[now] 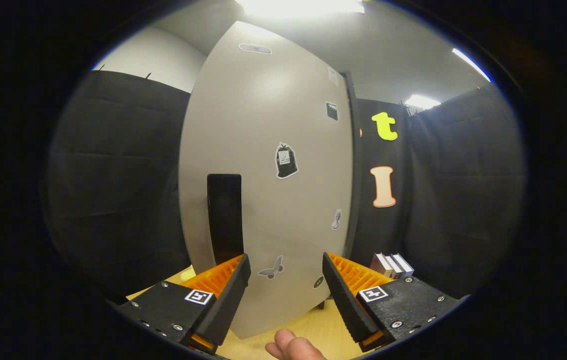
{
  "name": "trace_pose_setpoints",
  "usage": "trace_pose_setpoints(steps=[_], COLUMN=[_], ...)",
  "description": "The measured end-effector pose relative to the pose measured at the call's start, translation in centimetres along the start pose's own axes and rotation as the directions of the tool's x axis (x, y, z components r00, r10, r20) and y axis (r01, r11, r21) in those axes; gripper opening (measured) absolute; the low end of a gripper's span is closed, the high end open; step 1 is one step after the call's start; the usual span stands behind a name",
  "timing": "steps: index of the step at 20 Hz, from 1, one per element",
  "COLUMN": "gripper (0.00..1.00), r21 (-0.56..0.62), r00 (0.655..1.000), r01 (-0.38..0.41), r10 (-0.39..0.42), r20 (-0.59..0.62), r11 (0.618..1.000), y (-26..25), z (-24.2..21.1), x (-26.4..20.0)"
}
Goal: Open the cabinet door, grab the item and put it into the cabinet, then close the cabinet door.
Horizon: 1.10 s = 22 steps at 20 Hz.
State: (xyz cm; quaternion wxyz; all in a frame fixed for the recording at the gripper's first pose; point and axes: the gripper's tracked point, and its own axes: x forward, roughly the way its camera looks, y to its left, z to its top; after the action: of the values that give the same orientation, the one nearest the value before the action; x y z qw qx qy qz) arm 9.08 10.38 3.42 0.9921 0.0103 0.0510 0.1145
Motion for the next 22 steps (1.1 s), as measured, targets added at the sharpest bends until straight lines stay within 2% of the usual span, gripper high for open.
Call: trace_pose_setpoints(steps=[6,11,14,22], gripper=[0.93,0.94,0.95,0.95], r21=[-0.060,-0.034,-0.041,-0.040], r00=[0.999,0.999,0.999,1.000], r01=[-0.025,-0.002,-0.030,0.009], r10=[0.027,0.004,0.031,-0.009], r20=[0.035,0.044,0.023,0.002], r11=[0.998,0.999,0.999,0.999], y=[6.8,10.8,13.1,13.4], z=[0.3,-0.9,-1.7,-3.6], x=[0.7,0.2,0.2,1.7])
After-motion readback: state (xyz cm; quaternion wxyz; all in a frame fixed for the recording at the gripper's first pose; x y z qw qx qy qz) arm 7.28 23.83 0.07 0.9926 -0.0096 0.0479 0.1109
